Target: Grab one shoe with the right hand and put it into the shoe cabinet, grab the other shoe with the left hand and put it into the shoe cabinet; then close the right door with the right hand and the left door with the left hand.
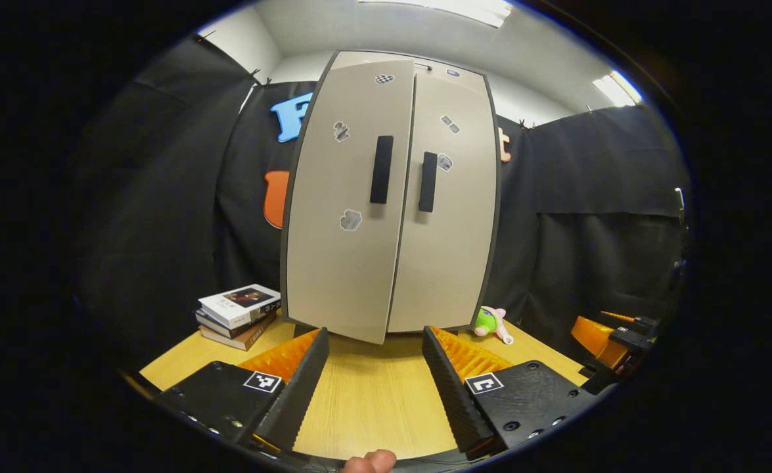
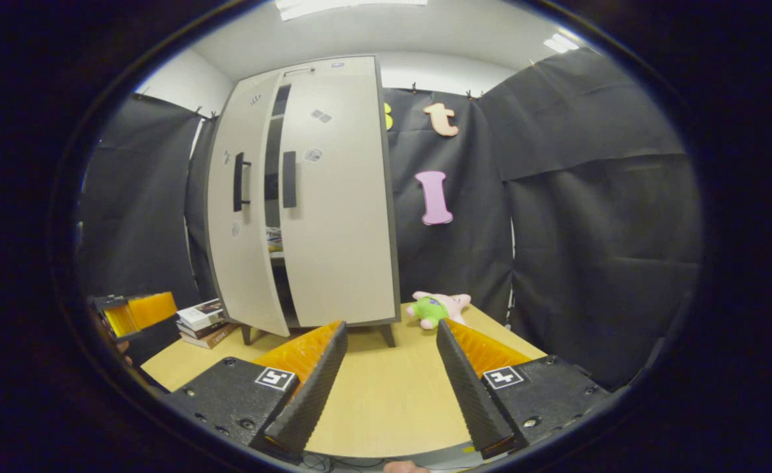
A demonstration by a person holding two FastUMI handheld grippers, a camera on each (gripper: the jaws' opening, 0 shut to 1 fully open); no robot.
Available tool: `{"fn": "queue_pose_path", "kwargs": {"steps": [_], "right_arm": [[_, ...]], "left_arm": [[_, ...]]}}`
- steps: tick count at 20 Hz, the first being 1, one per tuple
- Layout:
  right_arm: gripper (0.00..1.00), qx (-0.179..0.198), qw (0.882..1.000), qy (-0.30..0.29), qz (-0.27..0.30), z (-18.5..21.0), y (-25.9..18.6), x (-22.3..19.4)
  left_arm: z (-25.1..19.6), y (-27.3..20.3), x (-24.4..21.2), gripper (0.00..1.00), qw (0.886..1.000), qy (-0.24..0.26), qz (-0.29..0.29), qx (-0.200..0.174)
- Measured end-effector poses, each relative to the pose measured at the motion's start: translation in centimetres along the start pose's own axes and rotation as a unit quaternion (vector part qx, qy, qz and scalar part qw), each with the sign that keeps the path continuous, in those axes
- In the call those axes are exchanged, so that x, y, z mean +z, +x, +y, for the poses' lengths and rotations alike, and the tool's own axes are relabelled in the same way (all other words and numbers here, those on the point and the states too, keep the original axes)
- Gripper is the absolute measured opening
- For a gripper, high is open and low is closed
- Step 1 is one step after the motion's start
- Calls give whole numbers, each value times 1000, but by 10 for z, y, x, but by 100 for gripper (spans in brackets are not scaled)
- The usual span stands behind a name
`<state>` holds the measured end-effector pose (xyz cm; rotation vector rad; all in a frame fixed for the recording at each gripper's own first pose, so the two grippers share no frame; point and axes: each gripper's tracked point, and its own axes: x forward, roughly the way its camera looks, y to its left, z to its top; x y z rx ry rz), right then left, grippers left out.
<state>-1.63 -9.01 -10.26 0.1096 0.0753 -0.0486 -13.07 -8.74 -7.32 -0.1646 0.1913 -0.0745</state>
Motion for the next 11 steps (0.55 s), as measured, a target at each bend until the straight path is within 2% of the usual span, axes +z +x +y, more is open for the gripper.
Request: {"fn": "queue_pose_path", "kwargs": {"steps": [4,11], "right_arm": [[89,24,1000,-7,-3,18,-8,-6],[89,39,999,-13,-3,27,-15,-9]], "left_arm": [[6,-9,-16,86,1000,-5,12,5],[4,-20,1,86,1000,2,-8,20]]}}
